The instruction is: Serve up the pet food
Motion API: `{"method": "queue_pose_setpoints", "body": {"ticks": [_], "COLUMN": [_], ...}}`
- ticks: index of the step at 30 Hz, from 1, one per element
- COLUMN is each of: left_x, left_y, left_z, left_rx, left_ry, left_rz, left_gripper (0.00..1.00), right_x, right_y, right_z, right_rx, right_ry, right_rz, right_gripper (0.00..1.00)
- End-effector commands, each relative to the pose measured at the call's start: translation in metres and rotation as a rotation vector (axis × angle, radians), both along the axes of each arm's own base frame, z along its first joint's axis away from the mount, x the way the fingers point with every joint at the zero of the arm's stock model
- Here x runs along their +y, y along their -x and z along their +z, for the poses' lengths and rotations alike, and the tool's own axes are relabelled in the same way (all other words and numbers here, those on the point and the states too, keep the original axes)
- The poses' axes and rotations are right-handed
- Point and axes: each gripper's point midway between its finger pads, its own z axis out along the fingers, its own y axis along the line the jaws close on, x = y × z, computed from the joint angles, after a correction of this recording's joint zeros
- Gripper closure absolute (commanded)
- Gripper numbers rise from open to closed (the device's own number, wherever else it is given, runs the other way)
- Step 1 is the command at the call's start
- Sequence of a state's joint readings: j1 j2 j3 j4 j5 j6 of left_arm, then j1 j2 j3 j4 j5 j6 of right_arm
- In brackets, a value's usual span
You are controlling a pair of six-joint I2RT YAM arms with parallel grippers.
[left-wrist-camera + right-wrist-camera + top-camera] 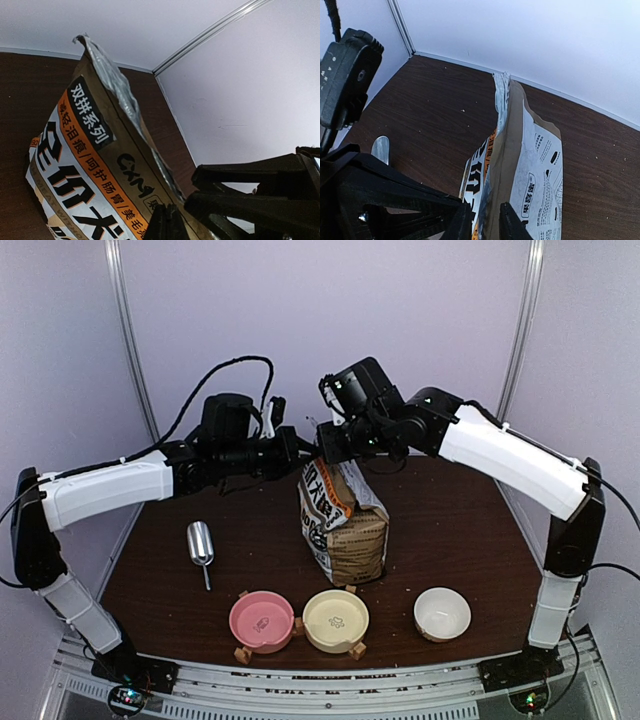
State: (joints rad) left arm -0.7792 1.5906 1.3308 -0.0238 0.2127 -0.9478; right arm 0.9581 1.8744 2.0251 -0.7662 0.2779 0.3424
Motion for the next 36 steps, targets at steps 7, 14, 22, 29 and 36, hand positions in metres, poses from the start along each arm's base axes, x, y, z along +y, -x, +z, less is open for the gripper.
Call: {"method": "queue_pose_setpoints", "body": {"ticks": [7, 14, 22, 29, 36], "left_x": [0.011, 0.013, 0.019, 0.021, 0.004], "left_y": [0.001, 0.001, -0.014, -0.033, -0.040], "left_z": [0.022, 0.025, 0.038, 0.043, 0.035], "left_rx": [-0.063, -0.075, -0.105, -0.121, -0.105], "left_ry": [0.026, 0.021, 0.028, 0.016, 0.004], "left_rz": [0.017, 0.021, 0.034, 0.034, -0.024], "left_gripper": [1.00, 0.96, 0.73, 0.63, 0.63], "right_x": [-0.007, -0.008, -0.004, -0.006, -0.009], "right_y": [-0.010, -0.011, -0.005, -0.001, -0.002], "right_z": [-0.001, 0.001, 0.007, 0.013, 0.012], "right_rx": [-0.019, -0.017, 0.019, 0.028, 0.033], "right_ry": [0.036, 0.025, -0.055, -0.117, -0.118], "right_rz": [-0.047, -0.055, 0.000, 0.028, 0.019], "right_gripper": [0.83, 0.88, 1.00, 1.00, 1.00]}}
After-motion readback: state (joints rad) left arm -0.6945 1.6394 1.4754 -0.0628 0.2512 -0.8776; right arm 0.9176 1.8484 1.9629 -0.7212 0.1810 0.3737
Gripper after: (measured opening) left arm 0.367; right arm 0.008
